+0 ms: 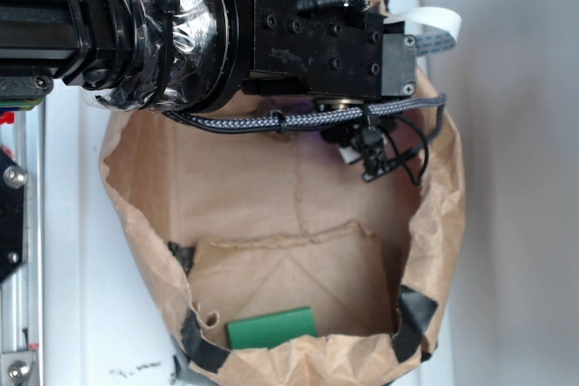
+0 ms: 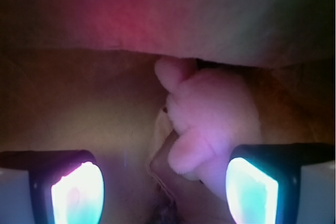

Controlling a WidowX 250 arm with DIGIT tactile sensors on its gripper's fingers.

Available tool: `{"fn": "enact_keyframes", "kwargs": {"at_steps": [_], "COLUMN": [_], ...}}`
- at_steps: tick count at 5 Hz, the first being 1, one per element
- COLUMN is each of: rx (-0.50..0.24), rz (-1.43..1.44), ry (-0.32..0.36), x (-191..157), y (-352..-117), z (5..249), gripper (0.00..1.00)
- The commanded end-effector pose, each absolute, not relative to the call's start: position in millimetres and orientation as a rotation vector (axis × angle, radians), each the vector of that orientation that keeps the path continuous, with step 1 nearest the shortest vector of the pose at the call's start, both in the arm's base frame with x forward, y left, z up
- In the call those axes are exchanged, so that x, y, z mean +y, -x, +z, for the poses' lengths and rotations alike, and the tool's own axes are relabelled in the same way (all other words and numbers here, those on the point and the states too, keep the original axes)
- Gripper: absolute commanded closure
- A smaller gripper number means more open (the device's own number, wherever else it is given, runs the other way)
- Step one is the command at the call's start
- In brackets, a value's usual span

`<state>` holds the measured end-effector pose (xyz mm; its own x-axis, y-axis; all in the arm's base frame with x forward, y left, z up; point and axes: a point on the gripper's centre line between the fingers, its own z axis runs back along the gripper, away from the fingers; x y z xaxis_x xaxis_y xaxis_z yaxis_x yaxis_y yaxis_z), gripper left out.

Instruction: Grab the pink bunny.

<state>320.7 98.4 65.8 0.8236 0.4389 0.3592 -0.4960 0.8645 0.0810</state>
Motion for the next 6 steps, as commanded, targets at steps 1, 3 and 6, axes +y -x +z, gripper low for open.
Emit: {"fn": "enact_keyframes", "kwargs": {"at_steps": [1, 3, 6], "rx": [-0.439, -0.451, -0.446], "rz": [0.527, 0.527, 0.503], "ry": [-0.206, -0.209, -0.265], "x": [119, 129, 128], "y": [-326, -327, -334], "z": [77, 63, 48], "gripper": [0.00, 0.00, 0.00]}}
